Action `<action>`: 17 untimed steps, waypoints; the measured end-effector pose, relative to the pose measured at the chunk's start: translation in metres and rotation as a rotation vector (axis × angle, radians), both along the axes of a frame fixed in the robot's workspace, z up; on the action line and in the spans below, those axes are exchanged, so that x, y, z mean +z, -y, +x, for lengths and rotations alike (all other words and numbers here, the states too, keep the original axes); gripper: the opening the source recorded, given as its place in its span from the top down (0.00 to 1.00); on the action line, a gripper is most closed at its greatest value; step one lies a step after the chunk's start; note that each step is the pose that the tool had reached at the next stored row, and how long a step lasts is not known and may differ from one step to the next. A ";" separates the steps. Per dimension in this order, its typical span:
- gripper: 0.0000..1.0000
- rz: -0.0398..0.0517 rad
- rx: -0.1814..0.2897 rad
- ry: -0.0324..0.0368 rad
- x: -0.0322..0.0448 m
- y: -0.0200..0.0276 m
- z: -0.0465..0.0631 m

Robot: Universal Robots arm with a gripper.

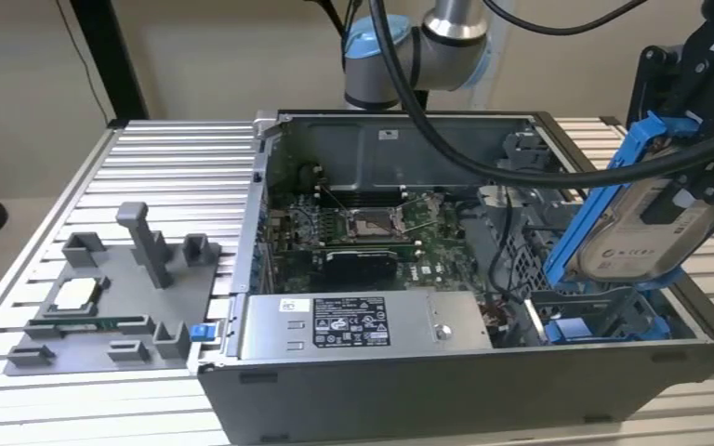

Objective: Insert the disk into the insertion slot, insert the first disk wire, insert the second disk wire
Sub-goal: 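Insert the disk into the insertion slot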

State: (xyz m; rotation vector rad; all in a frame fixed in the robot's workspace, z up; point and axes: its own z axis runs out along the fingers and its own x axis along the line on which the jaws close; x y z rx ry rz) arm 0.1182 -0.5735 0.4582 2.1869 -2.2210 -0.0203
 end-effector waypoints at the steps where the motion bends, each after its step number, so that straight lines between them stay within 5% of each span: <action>1: 1.00 0.0000 0.000 0.0000 0.0000 0.0000 0.000; 8: 1.00 0.0002 0.000 0.0000 -0.0027 0.0000 0.000; 17: 1.00 0.0109 -0.001 0.0000 -0.0162 0.0001 0.003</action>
